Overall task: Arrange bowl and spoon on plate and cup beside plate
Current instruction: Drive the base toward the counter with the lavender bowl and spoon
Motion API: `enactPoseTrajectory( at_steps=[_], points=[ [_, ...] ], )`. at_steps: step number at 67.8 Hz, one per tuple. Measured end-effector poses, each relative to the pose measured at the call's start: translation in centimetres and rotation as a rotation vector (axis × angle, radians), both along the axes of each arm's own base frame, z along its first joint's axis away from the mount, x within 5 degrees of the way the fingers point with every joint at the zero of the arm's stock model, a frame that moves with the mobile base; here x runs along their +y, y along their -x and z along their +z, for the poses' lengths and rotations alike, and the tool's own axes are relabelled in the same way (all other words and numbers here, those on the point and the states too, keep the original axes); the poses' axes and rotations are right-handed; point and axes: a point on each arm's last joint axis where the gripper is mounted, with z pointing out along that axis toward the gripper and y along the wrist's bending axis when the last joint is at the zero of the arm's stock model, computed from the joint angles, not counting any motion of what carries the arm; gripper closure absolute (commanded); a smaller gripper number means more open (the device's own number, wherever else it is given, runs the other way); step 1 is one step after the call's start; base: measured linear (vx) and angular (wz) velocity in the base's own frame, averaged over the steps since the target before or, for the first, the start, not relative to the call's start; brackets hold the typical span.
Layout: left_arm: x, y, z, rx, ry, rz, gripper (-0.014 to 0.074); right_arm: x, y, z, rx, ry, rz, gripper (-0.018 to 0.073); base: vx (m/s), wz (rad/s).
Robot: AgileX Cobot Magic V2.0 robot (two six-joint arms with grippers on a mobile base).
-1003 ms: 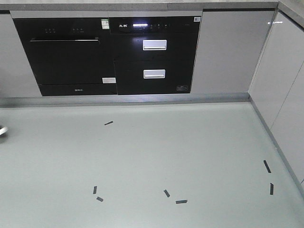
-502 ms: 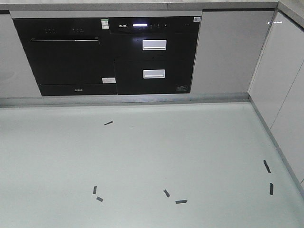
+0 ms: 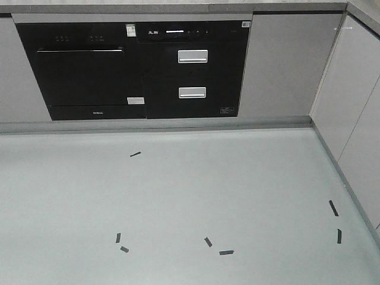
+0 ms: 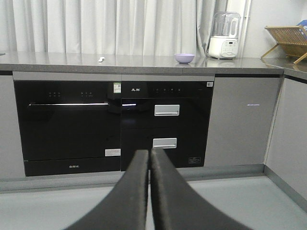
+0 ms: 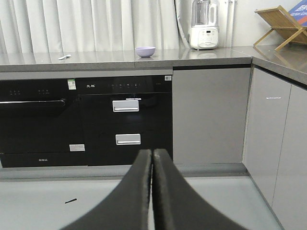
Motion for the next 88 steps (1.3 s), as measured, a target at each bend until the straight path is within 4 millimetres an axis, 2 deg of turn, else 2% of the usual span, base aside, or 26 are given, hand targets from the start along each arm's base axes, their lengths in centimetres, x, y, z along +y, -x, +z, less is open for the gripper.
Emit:
enactPoseTrajectory(
  at_steps=[88],
  points=[
    [0.0,0.0,0.0,0.0,0.0,0.0,0.0603,0.0,0.0,0.0,0.0,0.0,0.0,0.056,0.09,0.05]
  ],
)
